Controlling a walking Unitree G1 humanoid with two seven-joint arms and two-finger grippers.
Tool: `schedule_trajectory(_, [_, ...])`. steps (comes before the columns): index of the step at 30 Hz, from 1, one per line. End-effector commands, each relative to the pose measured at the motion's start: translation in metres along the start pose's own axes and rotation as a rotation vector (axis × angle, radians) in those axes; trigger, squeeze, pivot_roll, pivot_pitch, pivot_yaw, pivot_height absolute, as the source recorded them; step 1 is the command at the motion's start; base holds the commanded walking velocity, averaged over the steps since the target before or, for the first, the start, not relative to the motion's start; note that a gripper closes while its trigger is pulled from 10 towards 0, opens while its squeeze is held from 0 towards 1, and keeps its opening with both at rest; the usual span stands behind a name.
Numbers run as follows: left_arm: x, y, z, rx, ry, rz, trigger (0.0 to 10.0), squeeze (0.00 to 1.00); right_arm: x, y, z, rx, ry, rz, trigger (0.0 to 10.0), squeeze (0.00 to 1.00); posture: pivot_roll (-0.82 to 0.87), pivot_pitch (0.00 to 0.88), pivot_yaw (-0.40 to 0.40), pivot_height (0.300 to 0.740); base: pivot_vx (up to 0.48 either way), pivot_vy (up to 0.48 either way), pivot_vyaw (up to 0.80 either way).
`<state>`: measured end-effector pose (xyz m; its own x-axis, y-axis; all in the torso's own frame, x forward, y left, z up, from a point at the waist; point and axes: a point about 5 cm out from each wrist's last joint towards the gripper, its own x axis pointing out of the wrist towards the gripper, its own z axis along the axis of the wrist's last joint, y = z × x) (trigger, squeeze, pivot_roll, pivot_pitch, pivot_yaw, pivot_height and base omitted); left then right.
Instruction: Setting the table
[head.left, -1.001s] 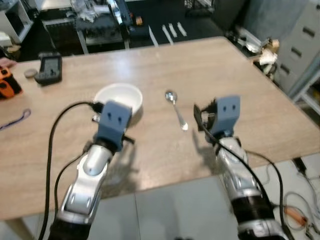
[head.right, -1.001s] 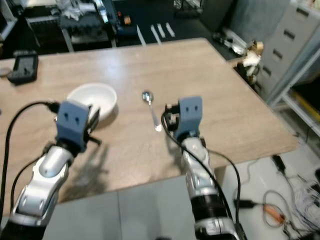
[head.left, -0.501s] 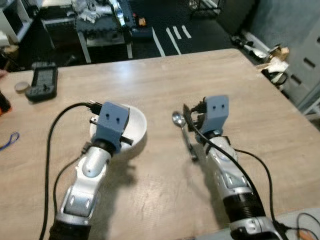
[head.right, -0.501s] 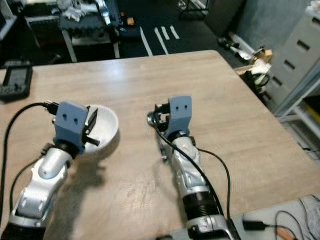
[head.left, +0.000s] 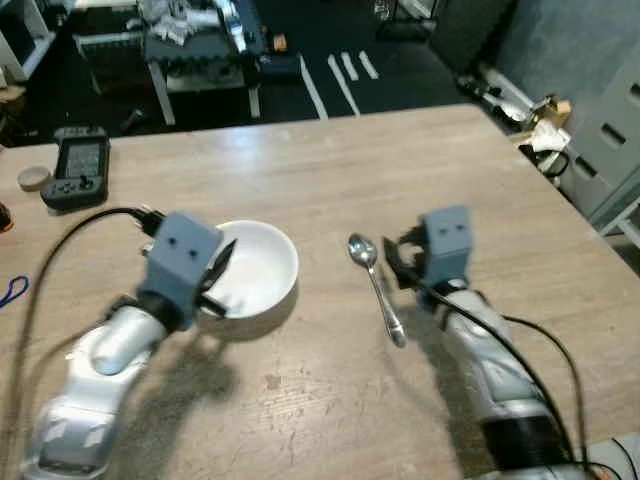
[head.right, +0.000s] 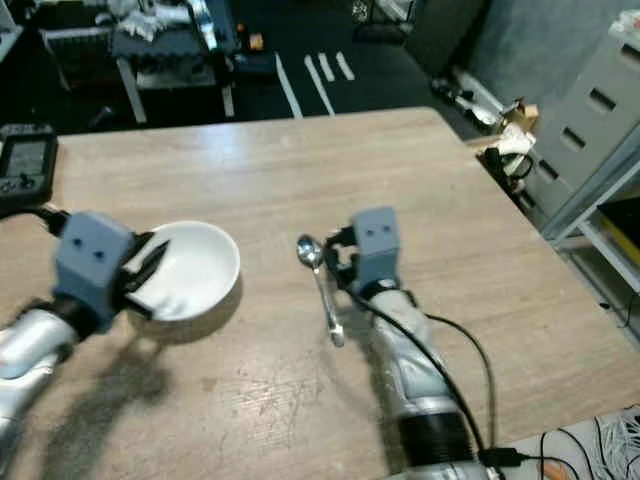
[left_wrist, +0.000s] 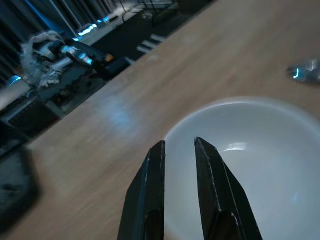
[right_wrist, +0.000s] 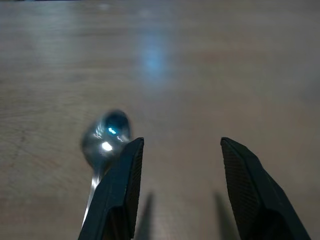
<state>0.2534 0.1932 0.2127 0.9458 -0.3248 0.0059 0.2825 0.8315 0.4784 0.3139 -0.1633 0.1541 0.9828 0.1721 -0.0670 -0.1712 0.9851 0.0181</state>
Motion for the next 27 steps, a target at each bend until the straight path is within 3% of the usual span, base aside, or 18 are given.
schedule_trajectory(1, [-0.004,-0.003,-0.001,0.038,0.002,-0.053,10.0,0.00,-0.005,0.005,-0.006,0.075,0.046,0.016,10.0,0.00,0.10,0.089,0.062,0.740,0.000,0.000,0.00])
schedule_trajectory(4, [-0.007,-0.004,-0.004,0.028,0.014,-0.118,10.0,0.00,-0.009,0.019,-0.022,0.155,0.114,0.031,10.0,0.00,0.10,0.089,0.057,0.740,0.000,0.000,0.00])
schedule_trajectory(12, [-0.005,-0.004,-0.002,0.028,0.030,-0.133,10.0,0.00,-0.010,0.049,-0.038,0.267,0.166,0.078,10.0,0.00,0.10,0.086,0.060,0.740,0.000,0.000,0.00])
schedule_trajectory(15, [-0.002,-0.011,0.000,0.022,0.020,-0.153,10.0,0.00,-0.001,0.060,-0.036,0.190,0.108,0.040,10.0,0.00,0.10,0.086,0.061,0.740,0.000,0.000,0.00])
schedule_trajectory(16, [-0.002,-0.013,0.001,0.018,0.015,-0.156,10.0,0.00,0.003,0.061,-0.036,0.045,0.083,0.006,10.0,0.00,0.11,0.086,0.060,0.740,0.000,0.000,0.00])
schedule_trajectory(19, [-0.002,-0.013,0.002,0.007,0.007,-0.151,10.0,0.00,0.004,0.065,-0.044,-0.074,0.118,-0.018,10.0,0.00,0.11,0.086,0.060,0.740,0.000,0.000,0.00])
schedule_trajectory(25, [-0.002,-0.012,0.002,-0.003,0.007,-0.143,10.0,0.00,0.000,0.072,-0.059,-0.075,0.222,0.003,10.0,0.00,0.11,0.092,0.051,0.740,0.000,0.000,0.00])
schedule_trajectory(26, [-0.002,-0.012,0.002,-0.008,0.008,-0.139,10.0,0.00,-0.003,0.074,-0.069,-0.037,0.281,0.015,8.7,0.00,0.11,0.093,0.050,0.740,0.000,0.000,0.00])
schedule_trajectory(27, [-0.002,-0.012,0.002,-0.008,0.008,-0.139,10.0,0.00,-0.003,0.074,-0.069,-0.037,0.281,0.015,8.7,0.00,0.11,0.093,0.050,0.740,0.000,0.000,0.00])
